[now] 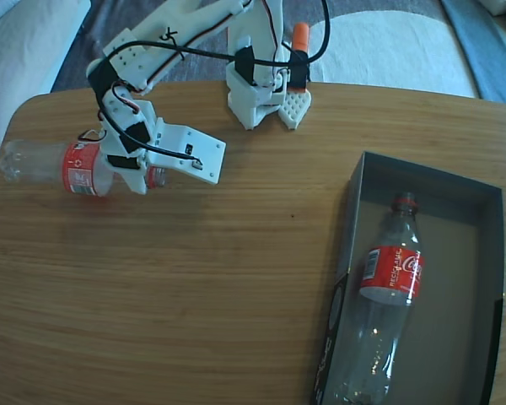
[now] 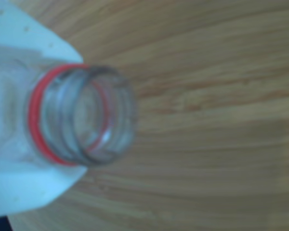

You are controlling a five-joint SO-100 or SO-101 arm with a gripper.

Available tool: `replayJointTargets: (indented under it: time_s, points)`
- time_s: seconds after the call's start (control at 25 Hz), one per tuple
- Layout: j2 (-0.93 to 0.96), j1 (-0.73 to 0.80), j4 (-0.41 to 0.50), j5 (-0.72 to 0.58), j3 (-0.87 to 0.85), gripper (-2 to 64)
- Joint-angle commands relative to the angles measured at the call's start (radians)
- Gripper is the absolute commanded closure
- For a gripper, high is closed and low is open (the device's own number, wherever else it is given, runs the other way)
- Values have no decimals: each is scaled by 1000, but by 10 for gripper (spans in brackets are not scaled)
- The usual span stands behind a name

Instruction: Grasp the bottles and put them in the box.

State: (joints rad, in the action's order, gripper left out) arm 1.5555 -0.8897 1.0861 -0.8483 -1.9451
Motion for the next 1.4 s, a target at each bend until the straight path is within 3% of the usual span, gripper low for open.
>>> replayJointTargets:
  time_s: [0.0,0.68,0.92,1.04,1.36]
  points:
    - [11,3,-25,-5,2,443]
    - [11,3,-106,-5,-55,450]
    - [11,3,-106,-5,-55,504]
    - [12,5,-103,-5,-38,569]
    - [28,5,-89,-5,48,584]
